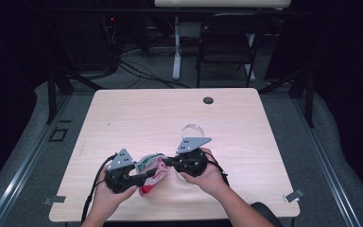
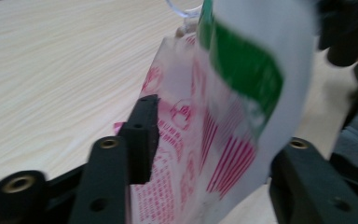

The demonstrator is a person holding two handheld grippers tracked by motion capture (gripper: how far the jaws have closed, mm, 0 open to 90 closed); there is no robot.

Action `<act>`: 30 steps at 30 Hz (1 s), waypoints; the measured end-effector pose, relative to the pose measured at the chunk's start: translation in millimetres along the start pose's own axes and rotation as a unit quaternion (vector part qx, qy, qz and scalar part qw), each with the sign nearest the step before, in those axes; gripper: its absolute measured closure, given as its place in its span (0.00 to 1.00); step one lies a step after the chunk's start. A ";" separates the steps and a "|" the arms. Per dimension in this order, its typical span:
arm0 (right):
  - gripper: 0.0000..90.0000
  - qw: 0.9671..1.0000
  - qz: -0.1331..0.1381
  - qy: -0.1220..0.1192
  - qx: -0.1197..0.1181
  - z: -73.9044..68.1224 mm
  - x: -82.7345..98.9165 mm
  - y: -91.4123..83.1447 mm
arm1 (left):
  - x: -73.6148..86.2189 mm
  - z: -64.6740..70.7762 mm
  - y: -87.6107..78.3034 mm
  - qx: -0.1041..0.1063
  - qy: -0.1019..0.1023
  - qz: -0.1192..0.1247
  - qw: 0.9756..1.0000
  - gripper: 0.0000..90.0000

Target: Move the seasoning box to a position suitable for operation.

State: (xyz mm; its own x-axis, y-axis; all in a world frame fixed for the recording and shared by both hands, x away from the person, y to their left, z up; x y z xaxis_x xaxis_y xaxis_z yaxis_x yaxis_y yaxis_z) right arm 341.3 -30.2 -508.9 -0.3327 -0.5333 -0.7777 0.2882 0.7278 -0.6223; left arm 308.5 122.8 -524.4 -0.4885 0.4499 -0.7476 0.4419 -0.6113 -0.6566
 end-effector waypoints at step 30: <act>1.00 1.000 0.006 -0.002 -0.006 2.5 3.6 -0.8 | 56.2 -18.9 47.3 0.006 -0.110 -0.028 0.993 0.34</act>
State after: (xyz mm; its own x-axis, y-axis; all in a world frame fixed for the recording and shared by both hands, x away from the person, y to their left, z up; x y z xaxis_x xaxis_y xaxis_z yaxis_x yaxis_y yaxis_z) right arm 342.1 -33.7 -511.4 -0.3264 -0.5254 -0.7857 0.2820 0.7393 -0.6115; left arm 316.1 131.5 -599.4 -0.6658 0.3309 -0.6688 0.4012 -0.5969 -0.6948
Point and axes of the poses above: each handheld gripper's, and its own axes: y roughly forward along the jaws, x roughly out of its underside, z roughly to its right, the point moved 6 cm from there along y, roughly forward along the jaws, and after that the axes turned 8 degrees about -z, right-handed, at the moved point
